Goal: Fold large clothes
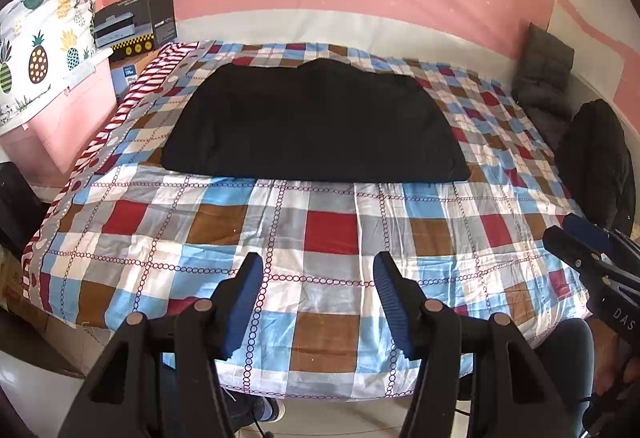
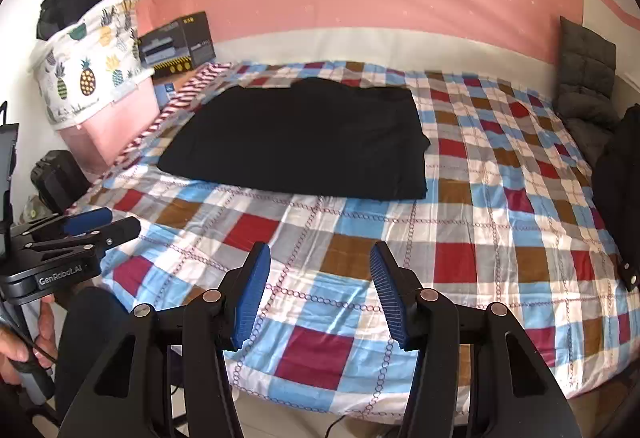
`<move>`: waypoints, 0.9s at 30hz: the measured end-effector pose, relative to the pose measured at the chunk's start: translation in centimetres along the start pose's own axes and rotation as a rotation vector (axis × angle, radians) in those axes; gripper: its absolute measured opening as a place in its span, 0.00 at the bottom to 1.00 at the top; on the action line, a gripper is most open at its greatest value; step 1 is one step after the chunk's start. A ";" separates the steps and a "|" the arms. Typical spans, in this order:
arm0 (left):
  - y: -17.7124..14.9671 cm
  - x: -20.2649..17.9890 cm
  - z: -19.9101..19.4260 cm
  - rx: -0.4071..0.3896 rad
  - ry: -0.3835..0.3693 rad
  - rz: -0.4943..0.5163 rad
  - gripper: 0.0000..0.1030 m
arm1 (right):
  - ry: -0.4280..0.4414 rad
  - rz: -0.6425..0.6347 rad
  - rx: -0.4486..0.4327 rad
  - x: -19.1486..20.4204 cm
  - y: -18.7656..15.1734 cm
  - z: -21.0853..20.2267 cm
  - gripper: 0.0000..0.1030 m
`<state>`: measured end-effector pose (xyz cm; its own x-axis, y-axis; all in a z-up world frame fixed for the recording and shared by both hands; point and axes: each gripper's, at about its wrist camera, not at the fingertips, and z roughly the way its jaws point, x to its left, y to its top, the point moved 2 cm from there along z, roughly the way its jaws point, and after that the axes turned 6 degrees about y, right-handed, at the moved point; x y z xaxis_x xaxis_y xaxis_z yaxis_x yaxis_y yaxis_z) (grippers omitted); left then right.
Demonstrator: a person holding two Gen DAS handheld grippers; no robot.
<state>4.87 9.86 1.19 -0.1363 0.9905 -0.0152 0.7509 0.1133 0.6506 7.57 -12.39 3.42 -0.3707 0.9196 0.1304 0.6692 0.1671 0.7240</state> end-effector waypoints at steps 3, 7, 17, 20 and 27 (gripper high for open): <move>-0.3 0.1 0.4 0.004 0.014 -0.012 0.58 | -0.007 0.001 0.017 0.1 -0.2 0.6 0.51; -0.5 0.5 0.8 0.013 -0.004 -0.042 0.58 | -0.002 -0.013 0.026 0.7 -0.4 1.0 0.51; -1.0 0.7 0.7 -0.002 0.028 -0.033 0.58 | 0.011 -0.022 0.037 1.5 -0.4 1.3 0.51; -1.0 0.6 0.6 -0.001 0.021 -0.039 0.58 | 0.015 -0.022 0.040 1.5 -0.5 1.4 0.51; -0.9 0.4 0.4 -0.004 0.021 -0.036 0.58 | 0.016 -0.022 0.038 1.6 -0.5 1.3 0.51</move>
<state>4.41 10.19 0.34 -0.1766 0.9840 -0.0226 0.7425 0.1482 0.6532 7.52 -10.54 2.42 -0.3958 0.9098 0.1253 0.6845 0.2013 0.7007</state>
